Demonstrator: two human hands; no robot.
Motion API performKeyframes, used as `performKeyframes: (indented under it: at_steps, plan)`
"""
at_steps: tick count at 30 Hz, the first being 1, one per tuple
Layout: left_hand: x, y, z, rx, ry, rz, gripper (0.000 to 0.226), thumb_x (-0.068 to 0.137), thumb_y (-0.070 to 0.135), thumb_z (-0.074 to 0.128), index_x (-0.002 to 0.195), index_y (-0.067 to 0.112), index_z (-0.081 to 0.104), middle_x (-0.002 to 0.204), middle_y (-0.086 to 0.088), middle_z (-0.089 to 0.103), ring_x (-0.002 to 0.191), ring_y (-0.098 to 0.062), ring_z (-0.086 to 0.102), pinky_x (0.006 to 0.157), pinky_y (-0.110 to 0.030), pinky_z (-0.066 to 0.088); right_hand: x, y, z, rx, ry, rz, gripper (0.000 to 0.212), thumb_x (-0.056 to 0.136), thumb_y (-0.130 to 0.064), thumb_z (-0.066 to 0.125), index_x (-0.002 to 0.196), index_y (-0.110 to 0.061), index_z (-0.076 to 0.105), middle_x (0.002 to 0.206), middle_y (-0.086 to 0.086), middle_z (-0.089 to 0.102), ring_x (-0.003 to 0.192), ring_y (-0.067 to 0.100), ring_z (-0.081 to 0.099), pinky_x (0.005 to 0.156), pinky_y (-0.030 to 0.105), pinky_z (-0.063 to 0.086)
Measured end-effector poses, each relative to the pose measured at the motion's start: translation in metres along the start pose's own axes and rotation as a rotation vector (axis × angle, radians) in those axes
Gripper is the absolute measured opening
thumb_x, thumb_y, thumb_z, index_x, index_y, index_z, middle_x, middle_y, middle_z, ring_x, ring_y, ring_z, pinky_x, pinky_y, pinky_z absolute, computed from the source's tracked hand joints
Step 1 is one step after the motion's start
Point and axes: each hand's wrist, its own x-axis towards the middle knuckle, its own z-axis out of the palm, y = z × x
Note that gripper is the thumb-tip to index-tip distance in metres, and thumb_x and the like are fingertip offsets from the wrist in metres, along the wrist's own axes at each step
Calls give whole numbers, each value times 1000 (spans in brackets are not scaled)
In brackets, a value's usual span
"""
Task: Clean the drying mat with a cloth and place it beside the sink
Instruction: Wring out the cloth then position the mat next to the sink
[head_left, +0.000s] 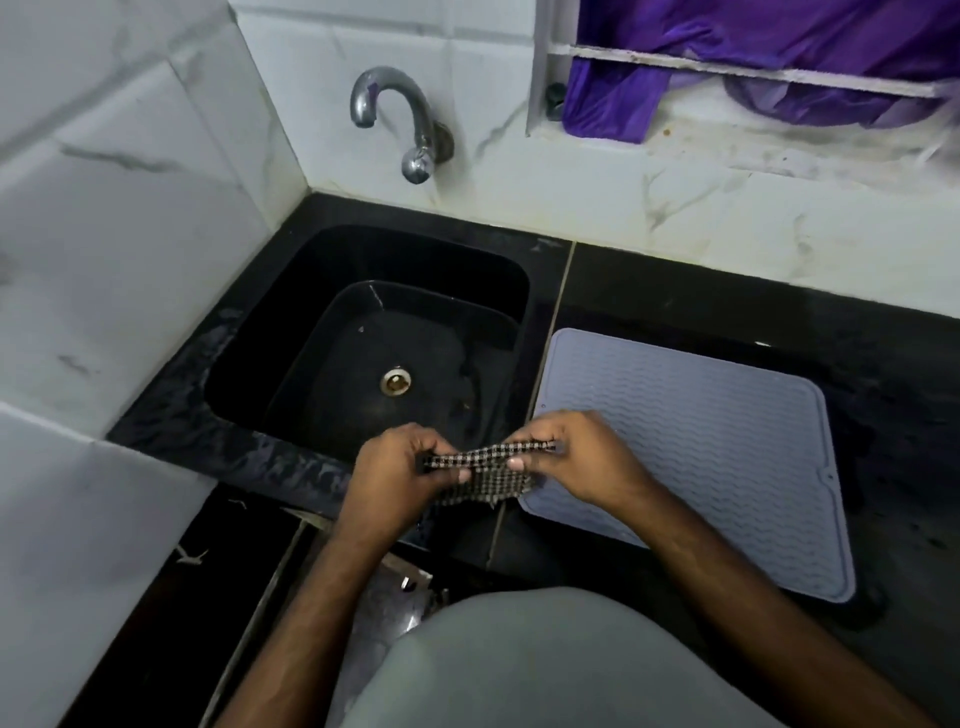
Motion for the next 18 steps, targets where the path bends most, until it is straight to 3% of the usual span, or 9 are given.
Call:
performKeyframes:
  at_steps: [5,9,12,14,16,18]
  plan:
    - [-13,-4,5,-12,160,-48,19,70,28,91,74,30,73,79,12,66,76,-2,64,75,-38,55,9,-12,4,-195,29,4,25,82,-46,76,107,-43,75,101,-16,75,101,13,63,89,38,52]
    - [-15,0,-4,77,258,93,16,77,25,87,86,24,74,95,11,59,90,-13,62,78,-39,54,23,-25,8,-113,110,-166,30,88,-27,75,116,-35,74,122,-20,70,110,-1,62,100,38,50]
    - [-23,-1,-2,276,168,219,21,79,29,85,94,20,74,106,7,61,98,-19,61,82,-43,52,22,-17,5,-98,29,-264,37,89,-11,72,121,-31,73,130,-18,66,111,-2,59,101,27,47]
    - [-32,-4,12,363,64,180,20,85,38,76,100,25,75,106,7,66,100,-19,63,85,-42,50,16,0,3,-159,-97,-229,38,90,-9,71,122,-29,73,129,-12,67,116,8,61,100,29,49]
    - [-41,-7,40,492,-97,90,26,93,45,62,111,30,73,111,10,68,107,-15,63,91,-38,46,9,18,3,-364,-285,-141,34,92,-19,70,123,-35,71,127,-7,68,118,16,60,101,36,48]
    - [-51,-7,65,406,-217,2,26,96,41,61,115,28,74,113,8,72,105,-14,65,92,-35,47,2,32,5,-616,-441,-58,31,92,-37,68,121,-48,67,117,-4,64,113,21,57,98,36,46]
